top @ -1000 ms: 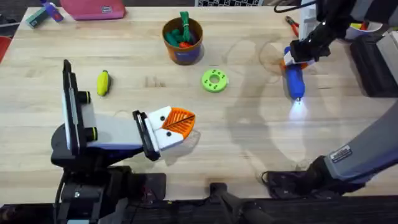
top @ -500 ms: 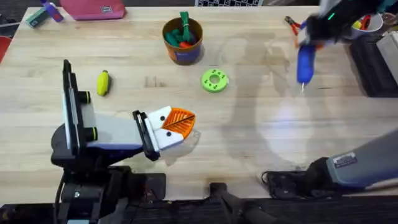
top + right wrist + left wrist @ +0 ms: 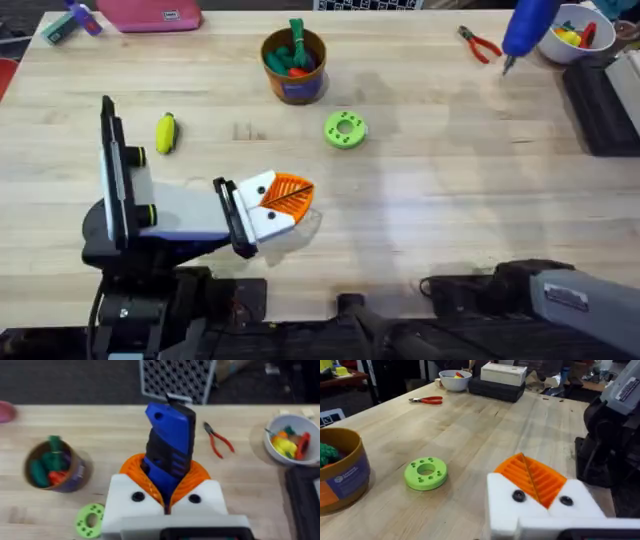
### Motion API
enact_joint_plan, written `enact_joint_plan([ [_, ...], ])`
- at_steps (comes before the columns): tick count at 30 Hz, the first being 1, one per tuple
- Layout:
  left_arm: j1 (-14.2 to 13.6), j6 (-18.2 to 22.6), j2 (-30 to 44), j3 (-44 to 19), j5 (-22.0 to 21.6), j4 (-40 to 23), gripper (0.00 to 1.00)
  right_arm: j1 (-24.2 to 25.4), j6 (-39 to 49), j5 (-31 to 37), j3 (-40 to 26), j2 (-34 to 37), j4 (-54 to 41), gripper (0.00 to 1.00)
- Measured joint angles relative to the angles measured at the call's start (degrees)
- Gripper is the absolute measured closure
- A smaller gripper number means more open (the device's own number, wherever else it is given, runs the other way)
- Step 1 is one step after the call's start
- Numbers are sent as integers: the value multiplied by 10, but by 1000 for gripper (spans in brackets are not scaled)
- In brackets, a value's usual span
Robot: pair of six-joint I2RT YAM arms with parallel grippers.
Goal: Pick up the gripper from the table and insert it into the empty holder that is missing its gripper. Then pick up a screw, insert it into the mounting hole, and use the screwdriver to tighten it. Finally, clean up the table by picking up the vegetable and placing it into the bucket.
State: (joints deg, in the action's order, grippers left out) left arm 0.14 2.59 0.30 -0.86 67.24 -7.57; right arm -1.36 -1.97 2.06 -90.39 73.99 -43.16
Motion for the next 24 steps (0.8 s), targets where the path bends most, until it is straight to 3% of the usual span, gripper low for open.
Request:
enact_joint_plan([
  [13,0,0,0,0,0,0,995,-190,-78,-3,15,-118,132,979],
  [20,0,0,0,0,0,0,995,-257,-124,-5,146,-182,265,979],
  [24,0,0,0,0,0,0,995,-281,-153,-31,251,-212,398,979],
])
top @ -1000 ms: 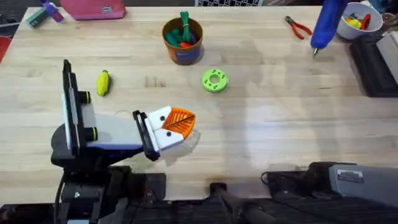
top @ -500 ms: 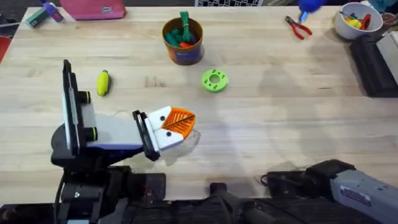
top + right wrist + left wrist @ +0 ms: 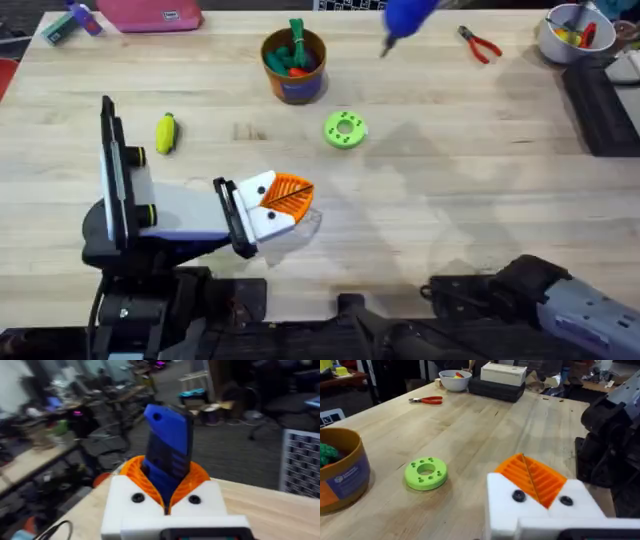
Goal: Pick up the gripper from the table and insert it into the empty holder that is missing its gripper. Then pick up a screw, insert it into the mounting hole, and use the screwdriver to tighten it. Finally, clean up the table by picking up the vegetable and placing it into the bucket.
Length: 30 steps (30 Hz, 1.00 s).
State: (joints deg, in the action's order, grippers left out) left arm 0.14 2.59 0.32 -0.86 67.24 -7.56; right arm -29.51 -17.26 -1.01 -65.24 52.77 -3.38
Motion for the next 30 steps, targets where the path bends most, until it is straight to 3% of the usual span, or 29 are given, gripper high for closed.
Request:
enact_joint_plan([
  [1,0,0,0,0,0,0,995,-3,-6,-18,24,-4,37,979],
  [2,0,0,0,0,0,0,995,-6,-24,-86,77,-2,131,979],
  [3,0,0,0,0,0,0,995,-6,-28,-118,91,3,161,979],
  [11,0,0,0,0,0,0,995,-21,-42,-341,107,89,309,979],
  [20,0,0,0,0,0,0,995,-88,-7,-427,107,163,355,979],
  [30,0,0,0,0,0,0,995,-137,96,-506,107,166,360,979],
])
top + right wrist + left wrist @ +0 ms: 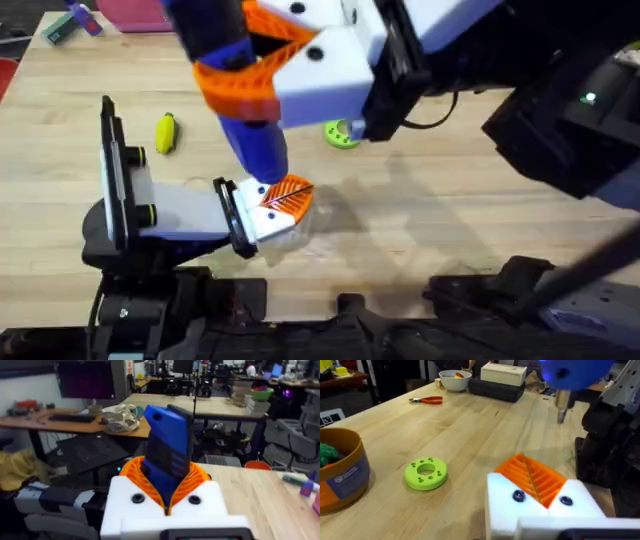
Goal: Pick up the gripper from the table and insert it into the empty holder that is missing its gripper. Then pick up a screw, insert it into the mounting hole, and use the screwdriver to tighten it. Finally, clean up the table by picking up the vegetable and placing it into the bucket.
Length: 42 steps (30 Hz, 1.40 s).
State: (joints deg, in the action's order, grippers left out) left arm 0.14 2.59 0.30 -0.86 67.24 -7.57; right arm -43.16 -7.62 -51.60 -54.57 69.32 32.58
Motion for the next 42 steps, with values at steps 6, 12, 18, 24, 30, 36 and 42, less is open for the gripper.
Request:
enact_joint_plan([
  [6,0,0,0,0,0,0,995,-29,52,-8,0,1,17,979],
  [12,0,0,0,0,0,0,995,-38,70,-13,0,26,42,979],
  [18,0,0,0,0,0,0,995,-38,76,-12,0,55,48,979],
  [24,0,0,0,0,0,0,995,-38,77,-13,0,55,40,979],
  [30,0,0,0,0,0,0,995,-38,77,-13,0,57,37,979],
  [36,0,0,0,0,0,0,995,-38,77,-14,0,74,42,979],
  [42,0,0,0,0,0,0,995,-38,77,-14,0,75,43,979],
])
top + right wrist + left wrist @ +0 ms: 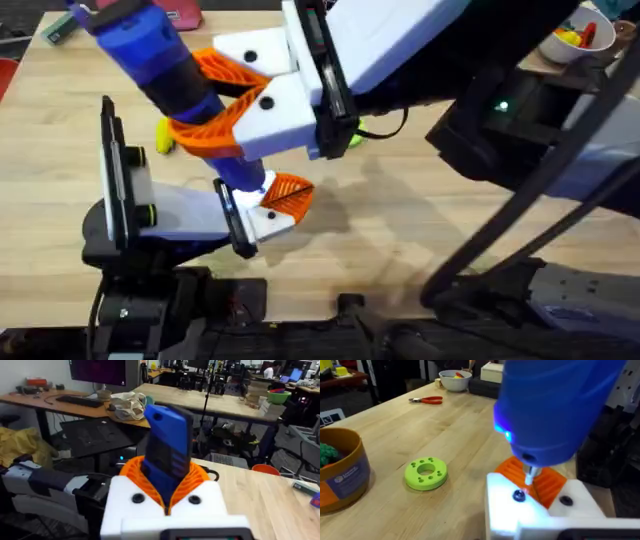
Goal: Pick up the gripper from the table and insert it into the empty holder that is missing its gripper. Then pick up a screw, insert it into the mounting hole, and use the screwdriver to tighten it. Finally, clean up the table by picking up the vegetable and placing it into the bucket.
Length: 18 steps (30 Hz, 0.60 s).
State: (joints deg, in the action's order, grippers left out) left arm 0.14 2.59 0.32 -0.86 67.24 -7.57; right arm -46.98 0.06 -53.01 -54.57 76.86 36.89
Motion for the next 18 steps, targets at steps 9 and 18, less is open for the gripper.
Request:
enact_joint_plan([
  [9,0,0,0,0,0,0,995,0,0,0,0,0,3,979],
  [18,0,0,0,0,0,0,995,-5,-18,23,31,0,76,979],
])
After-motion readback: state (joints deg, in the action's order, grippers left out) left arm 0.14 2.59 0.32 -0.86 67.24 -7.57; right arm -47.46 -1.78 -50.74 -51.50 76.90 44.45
